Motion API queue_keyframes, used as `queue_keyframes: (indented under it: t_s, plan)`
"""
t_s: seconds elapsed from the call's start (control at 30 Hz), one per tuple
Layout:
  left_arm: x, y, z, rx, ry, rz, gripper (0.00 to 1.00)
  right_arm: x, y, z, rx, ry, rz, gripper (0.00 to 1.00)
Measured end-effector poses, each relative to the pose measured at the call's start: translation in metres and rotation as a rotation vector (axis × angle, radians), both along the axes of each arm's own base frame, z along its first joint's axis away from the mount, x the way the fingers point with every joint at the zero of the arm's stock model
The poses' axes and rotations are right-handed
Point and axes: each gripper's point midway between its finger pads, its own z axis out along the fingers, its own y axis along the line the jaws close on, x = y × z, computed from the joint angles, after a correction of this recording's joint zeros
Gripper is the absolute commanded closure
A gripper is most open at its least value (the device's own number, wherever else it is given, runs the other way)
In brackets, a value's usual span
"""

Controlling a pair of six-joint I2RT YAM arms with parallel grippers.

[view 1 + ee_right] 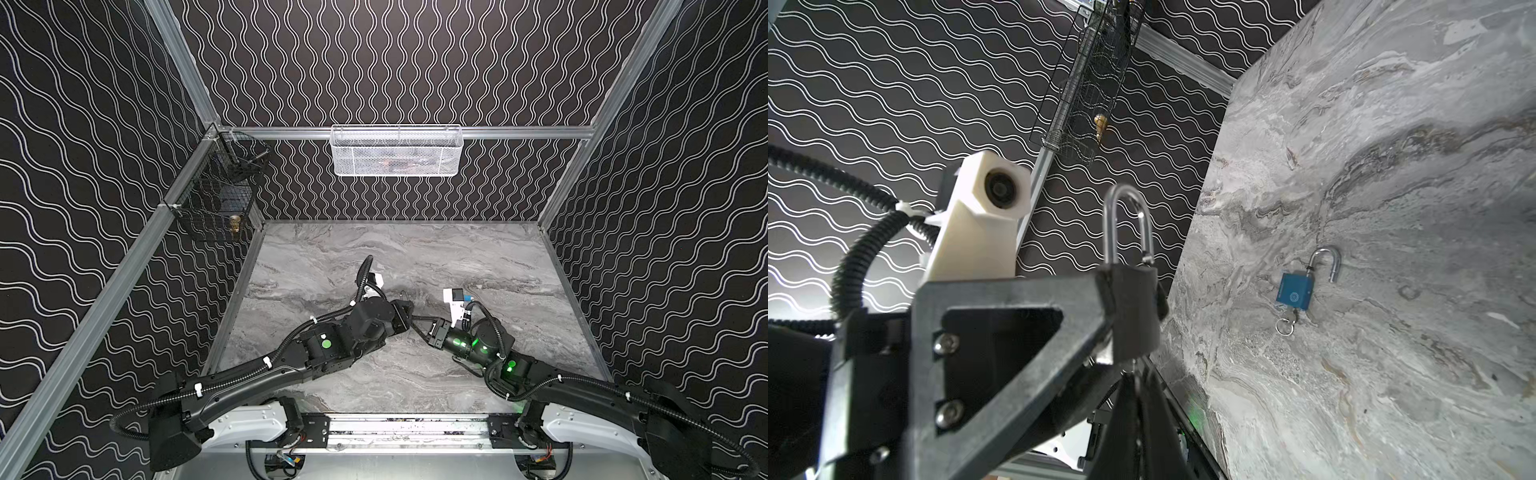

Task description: Unlock with the key

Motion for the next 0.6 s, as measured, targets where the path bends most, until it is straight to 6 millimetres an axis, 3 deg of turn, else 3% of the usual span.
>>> queue_keyframes:
  t_s: [0.1, 0.3, 0.6]
  plan:
    - [0.002, -0.001, 0.007, 0.003, -0.021, -0.003, 1.00, 0.001, -0.002, 0.006, -0.013, -0.024, -0.009, 1.00]
    - [0.001, -0.001, 0.008, 0.033, -0.046, -0.019, 1.00, 0.000, -0.003, 0.007, -0.069, -0.073, -0.007, 0.82]
    - [0.009, 0.014, 0.010, 0.138, -0.132, 0.009, 1.00, -0.005, -0.009, 0.017, -0.081, -0.145, -0.001, 0.64]
